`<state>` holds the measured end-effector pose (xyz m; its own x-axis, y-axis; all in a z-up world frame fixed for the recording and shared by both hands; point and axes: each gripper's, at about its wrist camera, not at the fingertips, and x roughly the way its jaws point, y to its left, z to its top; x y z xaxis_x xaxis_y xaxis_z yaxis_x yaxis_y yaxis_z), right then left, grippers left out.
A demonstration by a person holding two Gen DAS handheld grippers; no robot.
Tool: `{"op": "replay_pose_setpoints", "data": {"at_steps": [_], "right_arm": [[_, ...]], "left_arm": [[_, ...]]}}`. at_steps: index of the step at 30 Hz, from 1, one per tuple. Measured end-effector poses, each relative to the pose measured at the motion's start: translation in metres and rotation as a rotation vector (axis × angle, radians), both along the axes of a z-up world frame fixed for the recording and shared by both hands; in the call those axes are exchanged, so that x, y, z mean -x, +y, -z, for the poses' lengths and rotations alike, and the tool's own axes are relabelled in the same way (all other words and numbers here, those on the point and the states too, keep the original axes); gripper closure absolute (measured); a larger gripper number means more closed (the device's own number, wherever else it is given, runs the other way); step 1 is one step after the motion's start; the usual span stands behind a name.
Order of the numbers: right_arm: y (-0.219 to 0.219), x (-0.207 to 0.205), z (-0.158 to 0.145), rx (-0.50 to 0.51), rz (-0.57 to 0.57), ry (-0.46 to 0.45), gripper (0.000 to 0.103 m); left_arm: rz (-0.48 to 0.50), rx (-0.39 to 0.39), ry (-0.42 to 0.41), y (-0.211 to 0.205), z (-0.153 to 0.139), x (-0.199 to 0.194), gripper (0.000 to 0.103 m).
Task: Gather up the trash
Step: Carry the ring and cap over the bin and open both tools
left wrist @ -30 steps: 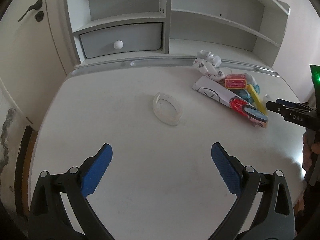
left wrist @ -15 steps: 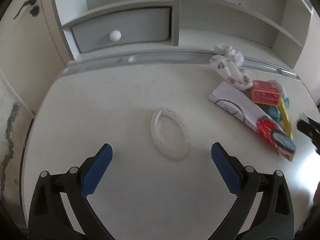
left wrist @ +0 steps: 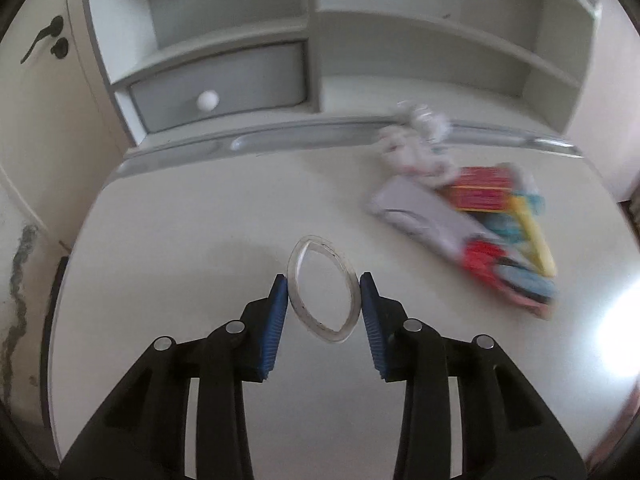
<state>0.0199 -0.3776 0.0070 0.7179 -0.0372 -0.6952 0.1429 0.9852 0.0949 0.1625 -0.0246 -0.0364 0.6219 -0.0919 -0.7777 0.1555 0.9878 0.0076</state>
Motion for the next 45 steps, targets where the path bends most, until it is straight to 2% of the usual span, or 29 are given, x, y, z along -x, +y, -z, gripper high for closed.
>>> {"op": "replay_pose_setpoints", "data": {"at_steps": [2, 6, 10, 12, 17, 20, 22, 27, 31, 41, 43, 44, 45], "right_arm": [[-0.029, 0.031, -0.001, -0.013, 0.07, -0.007, 0.071], [-0.087, 0.09, 0.01, -0.042, 0.213, 0.018, 0.071], [-0.146, 0.153, 0.029, -0.07, 0.348, 0.054, 0.071], [-0.176, 0.183, 0.037, -0.081, 0.411, 0.076, 0.071], [-0.235, 0.242, 0.074, -0.113, 0.495, 0.157, 0.071], [-0.267, 0.269, 0.105, -0.166, 0.526, 0.219, 0.071], [-0.282, 0.282, 0.125, -0.192, 0.541, 0.25, 0.071], [-0.306, 0.294, 0.168, -0.253, 0.561, 0.294, 0.071], [-0.319, 0.293, 0.186, -0.273, 0.569, 0.312, 0.071], [-0.335, 0.28, 0.194, -0.282, 0.562, 0.318, 0.071], [-0.337, 0.28, 0.195, -0.28, 0.566, 0.318, 0.07], [-0.338, 0.281, 0.196, -0.282, 0.576, 0.323, 0.06], [-0.338, 0.282, 0.196, -0.284, 0.582, 0.319, 0.052]], "left_arm": [[0.04, 0.021, -0.017, -0.017, -0.015, 0.018, 0.067], [0.187, 0.021, -0.082, -0.087, -0.045, 0.069, 0.067], [0.37, 0.057, -0.083, -0.178, -0.047, 0.125, 0.067], [0.482, 0.1, -0.07, -0.232, -0.041, 0.158, 0.067], [0.694, 0.122, -0.059, -0.342, -0.017, 0.229, 0.067], [0.794, 0.122, -0.013, -0.402, 0.011, 0.266, 0.067], [0.858, 0.094, 0.032, -0.441, 0.038, 0.288, 0.067], [0.921, 0.056, 0.15, -0.498, 0.093, 0.305, 0.067], [0.95, 0.002, 0.18, -0.523, 0.126, 0.304, 0.067], [0.954, -0.015, 0.209, -0.558, 0.158, 0.291, 0.065], [0.953, -0.016, 0.22, -0.561, 0.162, 0.29, 0.049], [0.948, -0.019, 0.214, -0.56, 0.161, 0.289, 0.034], [0.945, -0.012, 0.202, -0.56, 0.16, 0.29, 0.031]]}}
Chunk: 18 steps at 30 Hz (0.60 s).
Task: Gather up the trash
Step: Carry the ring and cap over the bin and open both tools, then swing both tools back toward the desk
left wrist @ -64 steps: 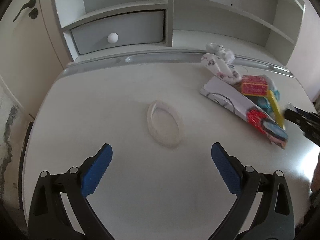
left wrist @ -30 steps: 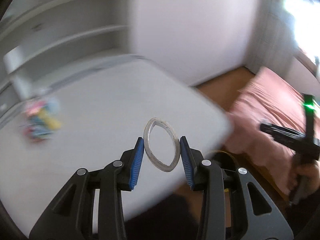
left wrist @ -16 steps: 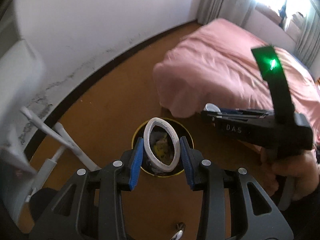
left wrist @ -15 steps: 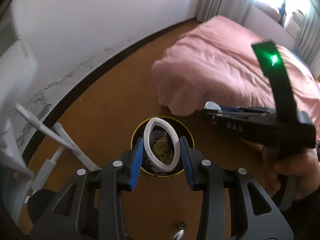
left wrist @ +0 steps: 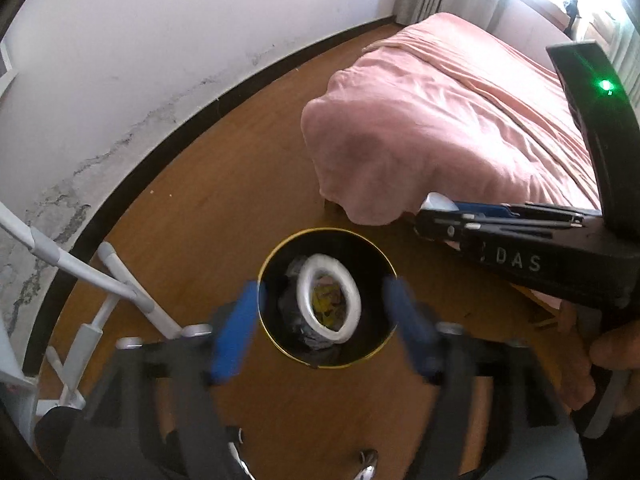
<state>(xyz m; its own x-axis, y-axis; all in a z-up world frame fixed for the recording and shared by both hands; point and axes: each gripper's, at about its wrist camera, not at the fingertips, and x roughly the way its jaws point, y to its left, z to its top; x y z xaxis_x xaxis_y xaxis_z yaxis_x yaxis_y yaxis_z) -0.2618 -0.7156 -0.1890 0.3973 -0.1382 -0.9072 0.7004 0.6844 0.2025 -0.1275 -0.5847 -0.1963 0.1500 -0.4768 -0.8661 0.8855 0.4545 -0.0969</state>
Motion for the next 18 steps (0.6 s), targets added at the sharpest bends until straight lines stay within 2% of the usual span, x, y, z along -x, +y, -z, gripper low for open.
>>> {"op": "replay_pose_setpoints", "data": {"at_steps": [1, 5, 8, 11, 14, 15, 18], "right_arm": [[0.0, 0.002, 0.0, 0.008, 0.005, -0.003, 0.04], [-0.002, 0.005, -0.002, 0.006, 0.028, -0.007, 0.039], [0.003, 0.006, -0.019, 0.033, 0.028, -0.031, 0.039], [0.02, 0.004, -0.053, 0.092, 0.002, -0.069, 0.039], [0.048, -0.003, -0.099, 0.162, -0.043, -0.13, 0.036], [0.059, -0.007, -0.115, 0.181, -0.065, -0.151, 0.035], [0.102, -0.025, -0.159, 0.242, -0.142, -0.208, 0.032]], "left_arm": [[0.001, 0.003, -0.006, 0.0, -0.001, 0.001, 0.031], [0.004, -0.001, -0.021, 0.004, -0.007, 0.002, 0.031], [0.001, 0.013, -0.028, 0.015, -0.02, 0.002, 0.029], [-0.002, 0.038, -0.052, 0.042, -0.048, 0.004, 0.026], [-0.04, 0.066, -0.1, 0.082, -0.087, 0.003, 0.022], [-0.06, 0.09, -0.109, 0.101, -0.103, 0.0, 0.019], [-0.143, 0.133, -0.133, 0.16, -0.146, -0.014, 0.018]]}}
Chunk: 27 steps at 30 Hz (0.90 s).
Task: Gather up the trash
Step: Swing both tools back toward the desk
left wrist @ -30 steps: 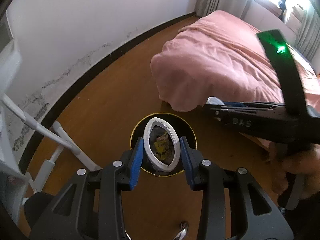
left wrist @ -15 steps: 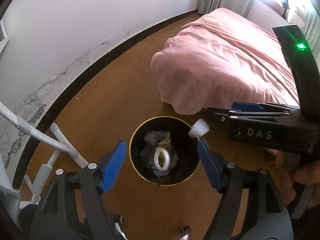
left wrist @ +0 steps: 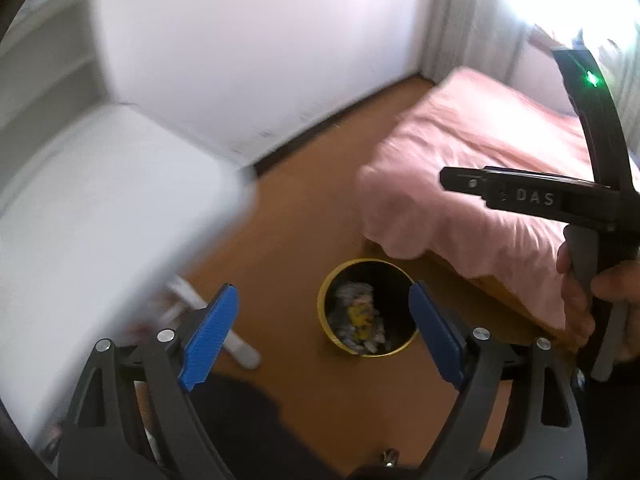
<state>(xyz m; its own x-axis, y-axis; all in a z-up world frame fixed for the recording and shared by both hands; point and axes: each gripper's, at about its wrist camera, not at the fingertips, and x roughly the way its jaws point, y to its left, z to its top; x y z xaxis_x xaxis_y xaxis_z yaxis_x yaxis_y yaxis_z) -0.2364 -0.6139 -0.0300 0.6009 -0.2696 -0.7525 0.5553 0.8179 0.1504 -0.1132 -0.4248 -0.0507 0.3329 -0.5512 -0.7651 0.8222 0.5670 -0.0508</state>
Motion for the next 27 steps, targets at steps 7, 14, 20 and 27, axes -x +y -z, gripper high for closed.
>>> {"op": "replay_pose_setpoints", "data": {"at_steps": [7, 14, 20, 27], "right_arm": [[0.126, -0.083, -0.059, 0.036, -0.278, -0.081, 0.031], [0.267, -0.189, -0.067, 0.019, -0.533, -0.055, 0.031], [0.353, -0.267, -0.055, 0.039, -0.653, 0.002, 0.034], [0.374, -0.35, -0.019, 0.034, -0.652, 0.105, 0.051]], "left_arm": [[-0.259, 0.04, -0.128, 0.181, -0.084, -0.055, 0.012], [-0.602, -0.006, -0.188, 0.352, -0.11, -0.128, 0.012], [-0.76, 0.008, -0.156, 0.439, -0.094, -0.176, 0.012], [-0.83, 0.022, -0.053, 0.461, -0.062, -0.222, 0.012]]}}
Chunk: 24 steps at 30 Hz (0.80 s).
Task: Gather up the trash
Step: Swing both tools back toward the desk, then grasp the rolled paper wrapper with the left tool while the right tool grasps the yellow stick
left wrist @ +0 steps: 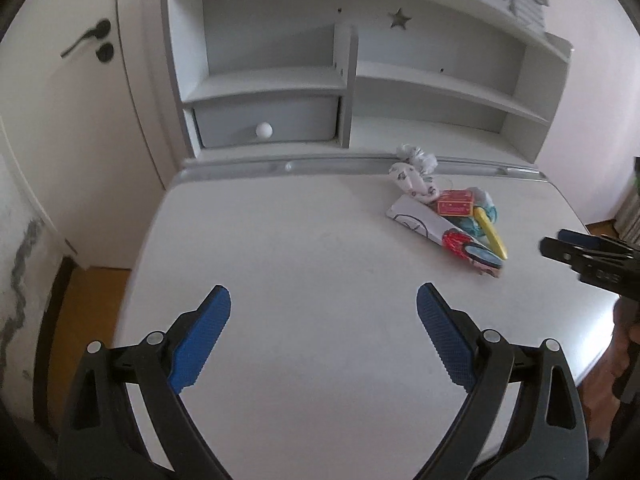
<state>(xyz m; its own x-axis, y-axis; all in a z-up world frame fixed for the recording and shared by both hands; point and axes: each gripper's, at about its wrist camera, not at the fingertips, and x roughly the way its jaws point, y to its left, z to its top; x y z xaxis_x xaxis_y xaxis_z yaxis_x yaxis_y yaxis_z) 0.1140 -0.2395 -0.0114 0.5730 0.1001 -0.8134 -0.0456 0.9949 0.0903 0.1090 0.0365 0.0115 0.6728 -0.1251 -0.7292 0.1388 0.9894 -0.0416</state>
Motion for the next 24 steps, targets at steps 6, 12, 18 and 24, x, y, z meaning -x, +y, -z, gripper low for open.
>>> {"op": "replay_pose_setpoints", "data": {"at_steps": [6, 12, 18, 24], "right_arm": [[0.004, -0.039, 0.027, 0.022, -0.031, 0.047, 0.057], [0.007, -0.051, 0.043, 0.014, -0.061, 0.067, 0.087], [-0.017, -0.026, 0.02, -0.034, -0.032, -0.001, 0.1], [-0.033, -0.018, 0.01, -0.051, -0.048, -0.007, 0.1]], "left_arm": [[0.005, 0.025, 0.04, -0.029, 0.015, -0.031, 0.012], [0.014, 0.005, 0.063, -0.061, 0.017, -0.046, 0.012], [0.031, -0.015, 0.122, -0.112, 0.03, -0.057, 0.012], [0.01, -0.03, 0.181, -0.148, 0.048, -0.063, 0.012]]}}
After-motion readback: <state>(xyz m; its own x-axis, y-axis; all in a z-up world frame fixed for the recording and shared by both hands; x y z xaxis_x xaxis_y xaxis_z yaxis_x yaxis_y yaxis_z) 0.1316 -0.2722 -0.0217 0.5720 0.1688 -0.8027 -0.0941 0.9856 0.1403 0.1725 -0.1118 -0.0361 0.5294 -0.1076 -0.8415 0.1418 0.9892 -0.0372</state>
